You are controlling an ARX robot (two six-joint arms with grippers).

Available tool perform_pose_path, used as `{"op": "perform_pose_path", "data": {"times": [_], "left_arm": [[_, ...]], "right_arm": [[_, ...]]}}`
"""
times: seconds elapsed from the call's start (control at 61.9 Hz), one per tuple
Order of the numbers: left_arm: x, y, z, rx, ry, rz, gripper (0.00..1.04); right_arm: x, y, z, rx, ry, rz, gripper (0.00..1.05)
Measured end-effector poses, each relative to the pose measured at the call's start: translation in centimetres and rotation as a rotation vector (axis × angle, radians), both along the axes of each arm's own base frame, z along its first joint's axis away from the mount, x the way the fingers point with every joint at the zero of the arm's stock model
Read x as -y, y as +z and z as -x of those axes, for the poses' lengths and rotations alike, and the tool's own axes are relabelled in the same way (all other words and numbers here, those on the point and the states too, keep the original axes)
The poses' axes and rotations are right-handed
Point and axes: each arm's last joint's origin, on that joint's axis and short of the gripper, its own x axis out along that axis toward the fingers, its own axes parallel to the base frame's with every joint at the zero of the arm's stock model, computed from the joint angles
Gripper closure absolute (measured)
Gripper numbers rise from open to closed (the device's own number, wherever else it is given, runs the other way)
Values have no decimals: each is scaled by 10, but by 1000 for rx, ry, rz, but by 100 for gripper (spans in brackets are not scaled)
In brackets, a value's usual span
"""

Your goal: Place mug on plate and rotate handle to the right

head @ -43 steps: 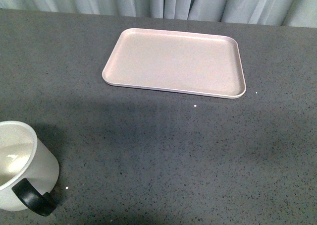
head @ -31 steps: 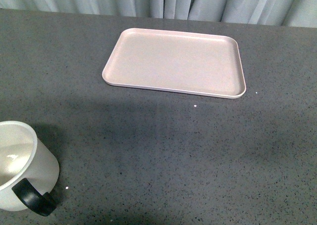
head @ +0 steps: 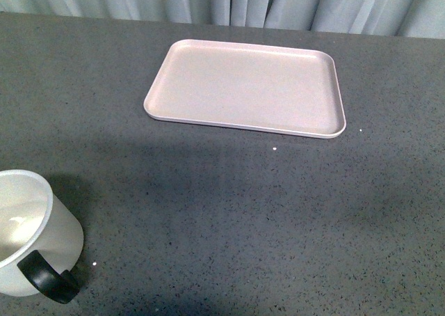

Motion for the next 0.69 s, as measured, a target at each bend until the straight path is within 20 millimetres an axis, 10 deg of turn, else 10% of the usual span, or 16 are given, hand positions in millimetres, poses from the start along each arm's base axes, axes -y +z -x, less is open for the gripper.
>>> {"op": "perform_pose_path", "data": {"times": [0.21, 0.695], "left_arm": [[-7, -3, -54, -113, -128, 10, 9], [12, -34, -72, -238, -297, 48, 9]], "right_arm": [[0, 0, 0, 0, 0, 0, 9], [0, 0, 0, 0, 0, 0, 9]]}}
